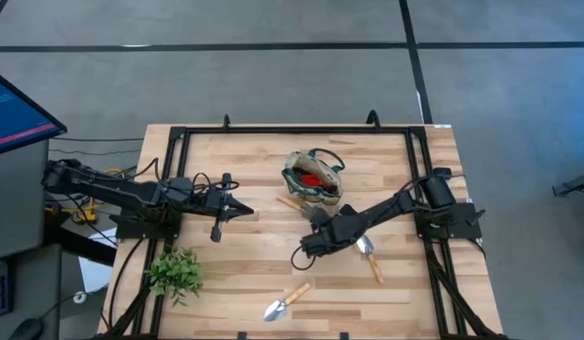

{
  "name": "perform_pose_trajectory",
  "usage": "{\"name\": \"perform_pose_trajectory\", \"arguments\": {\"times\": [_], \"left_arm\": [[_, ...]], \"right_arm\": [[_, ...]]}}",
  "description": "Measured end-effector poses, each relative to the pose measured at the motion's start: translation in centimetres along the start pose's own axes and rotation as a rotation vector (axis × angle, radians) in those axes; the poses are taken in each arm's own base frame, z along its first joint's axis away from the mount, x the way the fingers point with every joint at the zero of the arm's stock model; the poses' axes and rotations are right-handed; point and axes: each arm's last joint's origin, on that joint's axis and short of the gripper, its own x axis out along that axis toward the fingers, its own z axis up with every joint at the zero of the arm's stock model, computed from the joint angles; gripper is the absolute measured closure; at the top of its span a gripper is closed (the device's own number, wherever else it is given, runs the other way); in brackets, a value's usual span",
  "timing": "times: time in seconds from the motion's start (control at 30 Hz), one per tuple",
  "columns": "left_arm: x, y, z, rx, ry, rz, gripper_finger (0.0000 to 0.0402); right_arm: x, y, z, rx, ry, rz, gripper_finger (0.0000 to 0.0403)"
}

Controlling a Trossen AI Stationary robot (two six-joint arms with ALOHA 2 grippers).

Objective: Pick & Place Garden tools in Gardening bag
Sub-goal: Put the brown trowel into the gardening bag

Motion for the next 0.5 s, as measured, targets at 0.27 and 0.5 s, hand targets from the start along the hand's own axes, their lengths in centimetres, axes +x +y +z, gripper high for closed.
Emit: {"name": "perform_pose_trajectory", "arguments": {"times": [0.27, 0.5], "left_arm": [[0.0, 0.0, 0.0, 0.002, 0.000, 0.000, 0.0400], [0.0, 0.0, 0.0, 0.002, 0.000, 0.000, 0.0400]], "right_arm": [[-2.1, -0.4, -0.7, -0.020, 0.056, 0.058, 0.0319], [-4.2, -1.1, -1.6, 0.005, 0.139, 0.106, 0.0330]]}}
